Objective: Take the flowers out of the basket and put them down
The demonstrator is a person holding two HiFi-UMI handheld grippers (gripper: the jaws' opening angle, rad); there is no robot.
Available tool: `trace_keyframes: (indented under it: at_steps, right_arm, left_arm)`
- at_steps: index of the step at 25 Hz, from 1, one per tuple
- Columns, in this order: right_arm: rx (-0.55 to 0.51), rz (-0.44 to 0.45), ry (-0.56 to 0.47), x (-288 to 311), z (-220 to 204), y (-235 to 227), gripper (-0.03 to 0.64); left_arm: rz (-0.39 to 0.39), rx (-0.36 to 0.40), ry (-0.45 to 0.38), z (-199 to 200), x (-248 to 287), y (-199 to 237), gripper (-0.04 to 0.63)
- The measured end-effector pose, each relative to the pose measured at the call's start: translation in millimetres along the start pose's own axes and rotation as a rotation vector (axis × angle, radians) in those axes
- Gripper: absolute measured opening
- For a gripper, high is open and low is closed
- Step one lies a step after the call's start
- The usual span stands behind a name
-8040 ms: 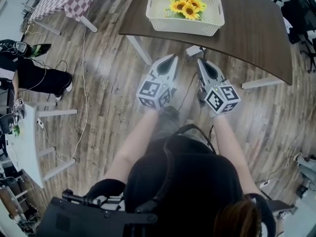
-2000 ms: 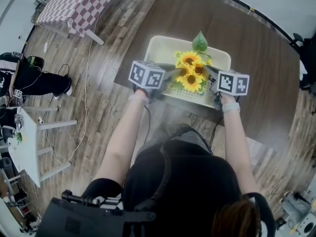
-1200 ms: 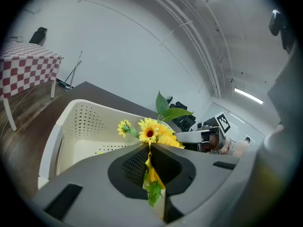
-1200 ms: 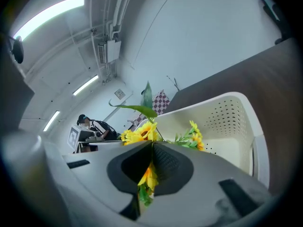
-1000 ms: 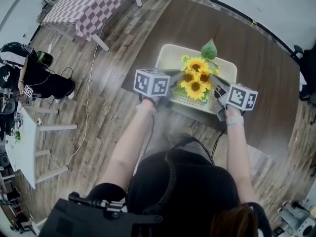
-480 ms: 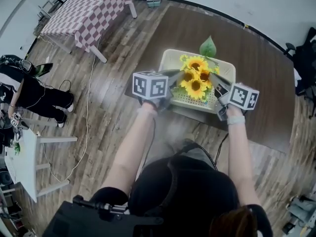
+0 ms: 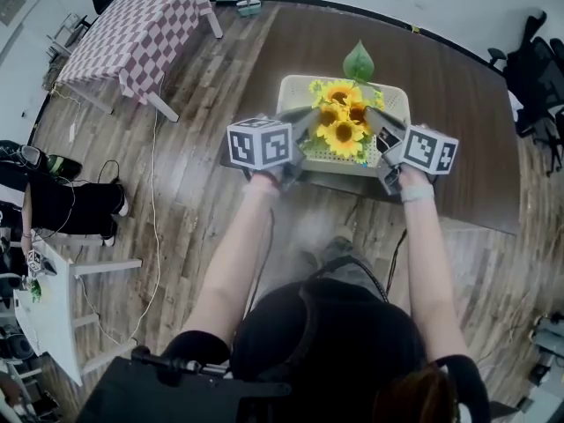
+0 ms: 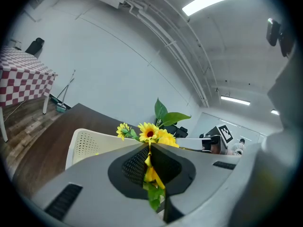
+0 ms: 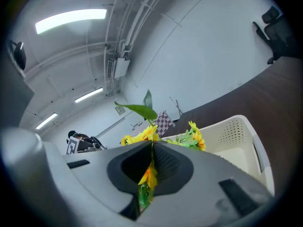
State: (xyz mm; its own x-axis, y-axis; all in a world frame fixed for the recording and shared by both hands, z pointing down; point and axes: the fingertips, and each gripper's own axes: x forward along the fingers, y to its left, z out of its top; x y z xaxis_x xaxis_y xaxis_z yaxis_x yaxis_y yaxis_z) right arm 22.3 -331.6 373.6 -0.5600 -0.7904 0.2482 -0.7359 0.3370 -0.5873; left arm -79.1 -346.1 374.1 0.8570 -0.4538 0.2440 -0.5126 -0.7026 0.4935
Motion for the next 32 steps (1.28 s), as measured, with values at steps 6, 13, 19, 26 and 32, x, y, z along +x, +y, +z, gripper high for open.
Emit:
trace_keyframes:
  at_steps: [6, 13, 19, 26, 32]
  right_arm:
    - [0.007, 0.033, -0.049, -11.4, 5.4, 15.2, 0.0]
    - [-0.023, 0.078, -0.051, -28.6, 20.6, 12.0, 0.0]
    - [-0.038, 0.124, -0.045, -43.5, 32.0, 2.7, 0.0]
    - [-0.04, 0.169, -0.056, -84.7, 55.7, -19.4, 0.0]
    - [-0.029, 0.186, -0.095, -117.6, 73.4, -32.1, 0.0]
  left_arm:
    - [-0.001, 0.025, -0.04, 7.8, -8.5, -12.9, 0.009]
    - [0.048, 0.041, -0.098, 15.8, -5.7, -33.9, 0.011]
    - [0.084, 0.042, -0.155, 17.3, 2.8, -51.8, 0.011]
    - [0.114, 0.059, -0.201, 19.6, 31.4, -96.5, 0.011]
    - [0.094, 0.079, -0.211, 22.9, 51.6, -128.8, 0.011]
